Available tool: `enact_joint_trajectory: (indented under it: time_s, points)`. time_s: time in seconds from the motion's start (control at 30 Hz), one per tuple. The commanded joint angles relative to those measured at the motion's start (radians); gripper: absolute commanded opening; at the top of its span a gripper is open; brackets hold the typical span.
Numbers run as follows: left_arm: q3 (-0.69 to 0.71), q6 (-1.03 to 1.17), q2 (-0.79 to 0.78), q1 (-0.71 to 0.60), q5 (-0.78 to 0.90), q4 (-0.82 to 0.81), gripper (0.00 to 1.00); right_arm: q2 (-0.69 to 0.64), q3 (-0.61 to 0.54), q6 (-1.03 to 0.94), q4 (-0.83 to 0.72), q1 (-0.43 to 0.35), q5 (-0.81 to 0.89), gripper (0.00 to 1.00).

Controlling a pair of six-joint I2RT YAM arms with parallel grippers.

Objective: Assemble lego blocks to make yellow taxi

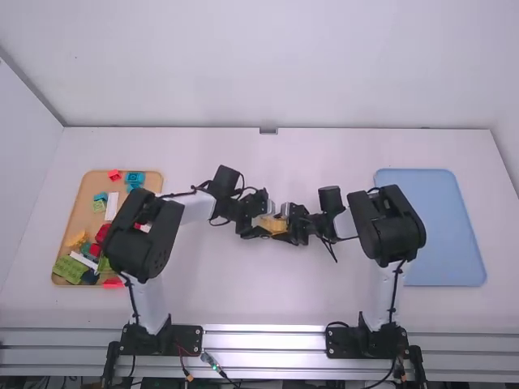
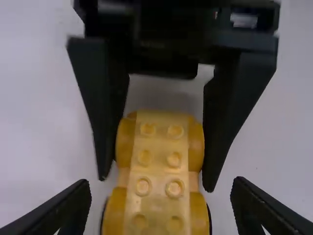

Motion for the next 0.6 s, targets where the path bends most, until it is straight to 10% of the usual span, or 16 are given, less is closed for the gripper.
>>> enact_joint_trajectory:
  time_s: [0.0, 0.03, 0.1, 0.57]
  points:
    - [0.036, -0.006, -0.045, -0.001, 0.033, -0.018, 0.62, 0.016, -0.001, -0.006, -0.019, 0.003, 0.065, 0.40]
    - [0.041, -0.006, -0.045, -0.001, 0.034, -0.026, 0.56, 0.016, -0.001, -0.006, -0.021, 0.003, 0.066, 0.40]
    - [0.056, -0.006, -0.045, -0.001, 0.031, -0.060, 0.05, 0.016, 0.000, -0.010, -0.028, 0.003, 0.065, 0.40]
    - [-0.009, -0.026, -0.004, -0.001, -0.073, -0.037, 0.02, 0.016, -0.001, -0.009, -0.030, 0.003, 0.065, 0.40]
